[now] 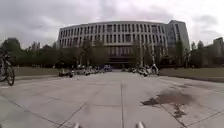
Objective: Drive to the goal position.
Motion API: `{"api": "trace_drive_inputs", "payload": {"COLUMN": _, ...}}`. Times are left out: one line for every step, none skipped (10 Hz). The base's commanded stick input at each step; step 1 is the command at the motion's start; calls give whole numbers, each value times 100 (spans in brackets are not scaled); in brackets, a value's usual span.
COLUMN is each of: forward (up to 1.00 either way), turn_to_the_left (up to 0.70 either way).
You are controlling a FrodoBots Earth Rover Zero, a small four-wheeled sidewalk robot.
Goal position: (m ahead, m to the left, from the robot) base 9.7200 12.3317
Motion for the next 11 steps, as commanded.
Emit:
{"api": "trace_drive_inputs", "payload": {"forward": 45, "turn_to_the_left": 0}}
{"api": "trace_drive_inputs", "payload": {"forward": 45, "turn_to_the_left": 0}}
{"api": "trace_drive_inputs", "payload": {"forward": 45, "turn_to_the_left": 0}}
{"api": "trace_drive_inputs", "payload": {"forward": 45, "turn_to_the_left": 0}}
{"api": "trace_drive_inputs", "payload": {"forward": 45, "turn_to_the_left": 0}}
{"api": "trace_drive_inputs", "payload": {"forward": 45, "turn_to_the_left": 0}}
{"api": "trace_drive_inputs", "payload": {"forward": 45, "turn_to_the_left": 0}}
{"api": "trace_drive_inputs", "payload": {"forward": 45, "turn_to_the_left": 0}}
{"api": "trace_drive_inputs", "payload": {"forward": 45, "turn_to_the_left": 0}}
{"api": "trace_drive_inputs", "payload": {"forward": 45, "turn_to_the_left": 0}}
{"api": "trace_drive_inputs", "payload": {"forward": 45, "turn_to_the_left": 0}}
